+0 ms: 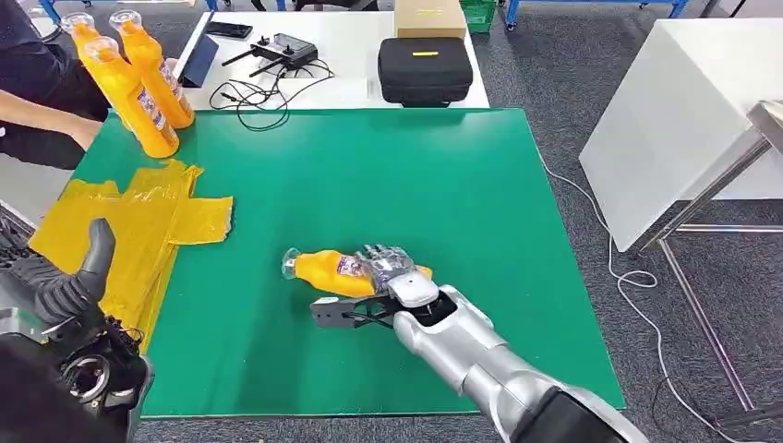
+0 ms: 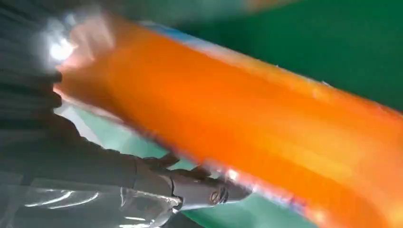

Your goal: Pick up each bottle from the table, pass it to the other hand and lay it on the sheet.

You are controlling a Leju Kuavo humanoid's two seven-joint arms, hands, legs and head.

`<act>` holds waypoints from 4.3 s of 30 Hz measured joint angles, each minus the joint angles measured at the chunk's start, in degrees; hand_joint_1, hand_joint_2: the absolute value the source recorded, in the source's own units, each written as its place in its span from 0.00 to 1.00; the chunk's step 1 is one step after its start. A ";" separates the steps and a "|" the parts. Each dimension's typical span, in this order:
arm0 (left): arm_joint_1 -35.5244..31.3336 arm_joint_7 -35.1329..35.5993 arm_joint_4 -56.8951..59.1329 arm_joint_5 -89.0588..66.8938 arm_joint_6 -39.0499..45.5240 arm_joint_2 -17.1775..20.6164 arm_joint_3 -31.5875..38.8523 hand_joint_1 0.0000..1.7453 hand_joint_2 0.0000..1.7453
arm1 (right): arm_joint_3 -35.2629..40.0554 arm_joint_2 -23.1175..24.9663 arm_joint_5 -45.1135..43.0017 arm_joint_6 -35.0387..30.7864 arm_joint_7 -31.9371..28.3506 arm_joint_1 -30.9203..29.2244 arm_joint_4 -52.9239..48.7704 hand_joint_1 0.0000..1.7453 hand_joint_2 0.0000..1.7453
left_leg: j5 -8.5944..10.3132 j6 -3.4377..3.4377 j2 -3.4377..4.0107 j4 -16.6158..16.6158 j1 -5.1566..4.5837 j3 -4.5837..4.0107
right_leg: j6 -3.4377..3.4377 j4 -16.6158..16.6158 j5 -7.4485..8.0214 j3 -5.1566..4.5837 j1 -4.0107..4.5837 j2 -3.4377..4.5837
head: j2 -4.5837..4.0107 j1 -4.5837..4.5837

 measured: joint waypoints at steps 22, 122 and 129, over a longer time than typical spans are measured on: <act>-1.66 0.00 1.46 -0.07 0.28 -0.98 -0.11 0.00 1.00 | -0.20 -4.40 -0.13 -2.06 6.15 1.28 0.64 0.40 1.00 | -0.02 0.00 0.05 0.00 -0.07 0.58 | 0.00 -0.04 0.00 0.53 0.00 0.02 | 0.00 -0.02; -3.71 22.80 27.63 33.48 -56.87 -5.84 -0.04 0.00 1.00 | 19.28 8.85 -40.02 -32.15 0.07 -3.99 -7.12 1.00 1.00 | 0.13 -0.13 0.18 -0.02 0.03 -0.32 | -0.19 0.03 0.14 -0.42 0.02 0.15 | 0.00 0.00; -3.63 22.82 26.03 33.68 -56.61 -5.82 -0.61 0.00 1.00 | 20.17 8.89 -41.52 -33.17 -1.21 -4.33 -5.09 1.00 1.00 | 0.13 -0.13 0.16 -0.02 0.03 -0.34 | -0.19 0.03 0.15 -0.41 0.02 0.12 | 0.00 0.02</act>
